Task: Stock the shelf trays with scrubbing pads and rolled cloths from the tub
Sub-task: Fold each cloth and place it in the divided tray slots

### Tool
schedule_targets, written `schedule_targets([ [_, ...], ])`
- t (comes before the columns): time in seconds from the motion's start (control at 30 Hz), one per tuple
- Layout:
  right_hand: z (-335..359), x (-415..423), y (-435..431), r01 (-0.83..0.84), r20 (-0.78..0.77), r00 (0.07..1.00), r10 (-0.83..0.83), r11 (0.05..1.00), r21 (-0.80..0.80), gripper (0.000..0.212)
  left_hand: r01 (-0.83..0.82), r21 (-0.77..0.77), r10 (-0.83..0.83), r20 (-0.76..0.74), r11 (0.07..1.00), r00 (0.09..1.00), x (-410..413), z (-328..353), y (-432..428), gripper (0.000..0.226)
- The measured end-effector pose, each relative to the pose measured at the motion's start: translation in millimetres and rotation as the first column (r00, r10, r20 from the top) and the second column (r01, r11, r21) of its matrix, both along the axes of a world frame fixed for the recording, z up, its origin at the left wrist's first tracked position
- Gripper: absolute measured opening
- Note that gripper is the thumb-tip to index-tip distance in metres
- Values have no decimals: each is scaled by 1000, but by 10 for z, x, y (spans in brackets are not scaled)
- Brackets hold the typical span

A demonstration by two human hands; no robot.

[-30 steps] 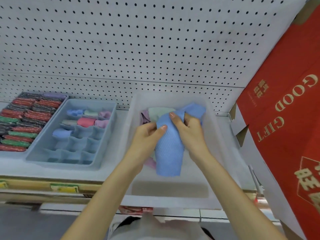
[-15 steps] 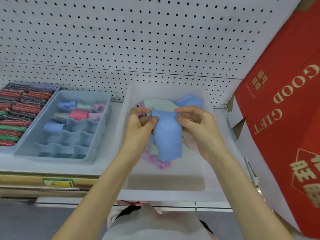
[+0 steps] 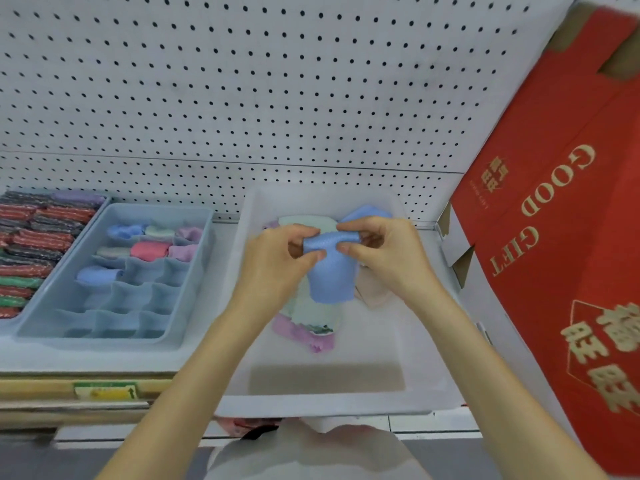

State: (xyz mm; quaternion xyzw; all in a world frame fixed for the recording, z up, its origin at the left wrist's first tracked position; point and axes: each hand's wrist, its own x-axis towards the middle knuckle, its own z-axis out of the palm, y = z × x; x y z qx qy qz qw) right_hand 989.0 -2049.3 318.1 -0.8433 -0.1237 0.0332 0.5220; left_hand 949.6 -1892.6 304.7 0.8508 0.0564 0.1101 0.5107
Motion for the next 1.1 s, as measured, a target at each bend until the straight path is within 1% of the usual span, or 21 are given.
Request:
schedule_targets([
  [0.07,54,21,-14,-56,49,997,61,994,-96,12,51,148,-52,-1,988,999,12,64,35,7],
  [0.1,80,37,-28,-80,44,995,87,988,-133,10,80,169,-80,-2,982,997,18,95,62,11],
  [0.13,117,48,-45,-105,14,994,108,985,-139,7,124,123,-122,-20,985,992,32,109,103,16],
  [0.17,158,52,-65,-140,-38,990,136,985,-103,6,178,10,-177,-49,984,983,30,157,132,18],
  [0.2,202,43,-77,-181,-103,979,178,983,-20,8,229,-130,-240,-76,965,968,22,197,154,20],
  [0.27,261,24,-78,-204,-241,936,258,952,226,13,308,-385,-373,-106,870,922,-26,261,159,18],
  [0.3,290,2,-52,-179,-296,912,285,925,336,14,333,-483,-437,-116,809,892,-60,268,140,19],
  [0.33,299,-16,-21,-148,-332,895,297,902,406,14,351,-550,-489,-121,758,864,-89,247,116,24],
  [0.37,311,-37,17,-112,-361,886,290,891,440,15,356,-587,-519,-130,727,845,-114,214,90,28],
  [0.4,303,-41,48,-86,-372,888,271,892,444,15,354,-602,-529,-136,715,838,-137,181,61,28],
  [0.5,265,-49,92,16,-409,893,189,894,447,15,291,-645,-475,-128,706,871,-193,128,0,27],
  [0.57,196,-64,80,45,-455,872,182,895,444,22,219,-682,-392,-108,697,913,-193,98,-2,27],
  [0.67,-11,-155,45,-31,-518,815,260,912,409,39,153,-683,-315,-118,714,942,-172,66,33,31],
  [0.7,-50,-202,42,-52,-530,800,281,913,406,38,138,-677,-306,-136,723,942,-169,65,48,29],
  [0.73,-107,-224,42,-58,-517,804,292,906,420,31,127,-669,-306,-157,732,939,-167,58,63,26],
  [0.8,-174,-237,64,-13,-474,848,239,901,433,11,126,-642,-330,-208,757,921,-175,39,90,22],
  [0.87,-217,-224,115,44,-420,897,139,916,398,16,139,-608,-362,-260,782,895,-200,4,127,22],
  [0.93,-299,-215,170,60,-373,924,89,927,369,18,125,-604,-363,-288,787,886,-235,-43,168,24],
  [1.0,-346,-228,216,59,-399,910,115,915,399,10,97,-621,-337,-282,778,898,-265,-72,217,25],
  [1.03,-339,-239,227,61,-442,884,153,899,434,4,88,-636,-330,-273,767,904,-272,-84,247,25],
  [1.1,-358,-229,224,37,-480,836,265,846,531,16,76,-689,-330,-244,720,912,-274,-86,316,24],
])
